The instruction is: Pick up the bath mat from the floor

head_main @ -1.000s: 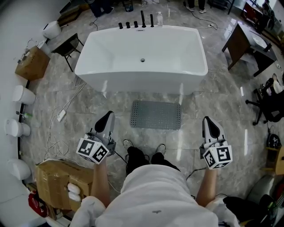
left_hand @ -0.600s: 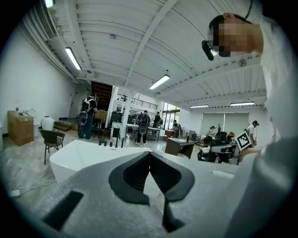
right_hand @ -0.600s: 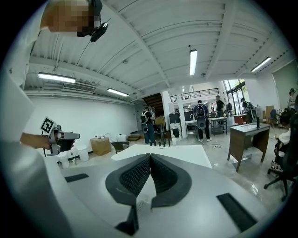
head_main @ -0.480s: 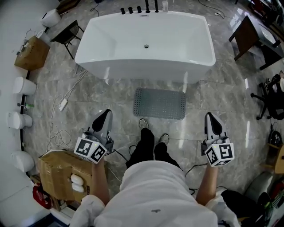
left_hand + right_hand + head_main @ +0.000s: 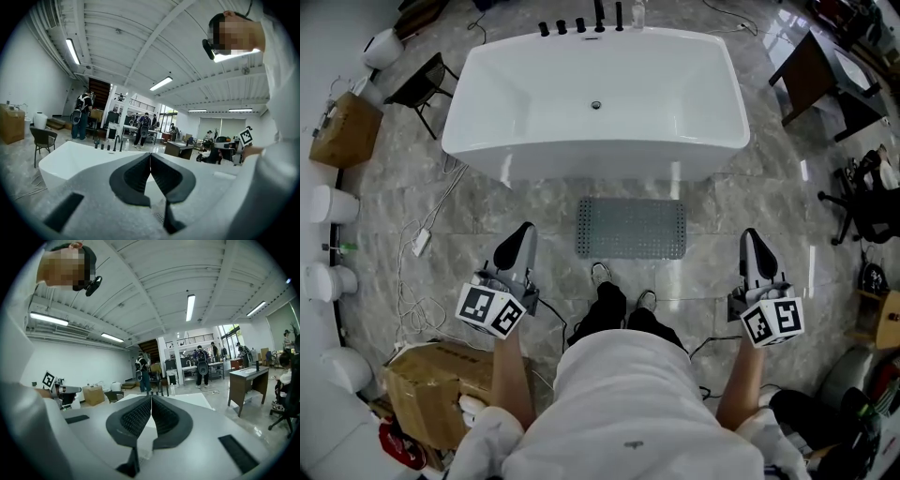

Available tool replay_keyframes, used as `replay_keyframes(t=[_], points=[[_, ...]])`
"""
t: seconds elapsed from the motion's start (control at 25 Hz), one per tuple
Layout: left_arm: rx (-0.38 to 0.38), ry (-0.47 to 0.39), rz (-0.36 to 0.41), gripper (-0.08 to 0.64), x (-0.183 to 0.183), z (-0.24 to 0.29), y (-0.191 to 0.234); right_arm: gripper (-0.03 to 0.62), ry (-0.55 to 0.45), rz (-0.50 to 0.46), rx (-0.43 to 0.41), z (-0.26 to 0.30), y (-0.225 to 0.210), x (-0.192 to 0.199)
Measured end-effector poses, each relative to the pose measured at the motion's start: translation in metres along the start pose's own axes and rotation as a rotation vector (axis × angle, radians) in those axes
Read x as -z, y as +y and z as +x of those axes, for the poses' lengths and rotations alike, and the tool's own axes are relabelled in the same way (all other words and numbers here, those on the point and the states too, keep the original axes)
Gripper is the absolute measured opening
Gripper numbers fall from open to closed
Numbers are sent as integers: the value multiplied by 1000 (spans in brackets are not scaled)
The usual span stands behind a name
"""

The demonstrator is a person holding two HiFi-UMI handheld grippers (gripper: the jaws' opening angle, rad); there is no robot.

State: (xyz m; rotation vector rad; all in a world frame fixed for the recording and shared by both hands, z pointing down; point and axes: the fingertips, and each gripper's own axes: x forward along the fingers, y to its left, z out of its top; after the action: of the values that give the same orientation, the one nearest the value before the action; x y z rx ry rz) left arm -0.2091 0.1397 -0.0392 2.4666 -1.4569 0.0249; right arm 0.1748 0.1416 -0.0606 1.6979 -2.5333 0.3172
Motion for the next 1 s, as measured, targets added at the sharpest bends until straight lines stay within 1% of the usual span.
replay_keyframes(t=[0.12,0.32,0.4,0.6,0.72,0.8,0.88,1.0], points=[[32,-2,2,12,-5,17,26,8,-42,18,30,15,4,-12],[62,3,-6,12,-6,46,65,8,-33,-3,103,37,0,-13],[82,13,-21,12,-2,57,72,8,-26,-13,124,40,0,-11],[104,35,-39,12,7,83,70,8,16,-22,130,49,-17,0],[98,63,-42,12,20,96,69,8,44,-25,120,59,-27,14],[88,76,-61,12,30,104,69,8,70,-18,111,68,-34,26],[79,77,-91,12,39,109,69,8,101,4,110,78,-43,44],[71,94,-115,12,60,120,68,8,169,40,121,92,-57,82]])
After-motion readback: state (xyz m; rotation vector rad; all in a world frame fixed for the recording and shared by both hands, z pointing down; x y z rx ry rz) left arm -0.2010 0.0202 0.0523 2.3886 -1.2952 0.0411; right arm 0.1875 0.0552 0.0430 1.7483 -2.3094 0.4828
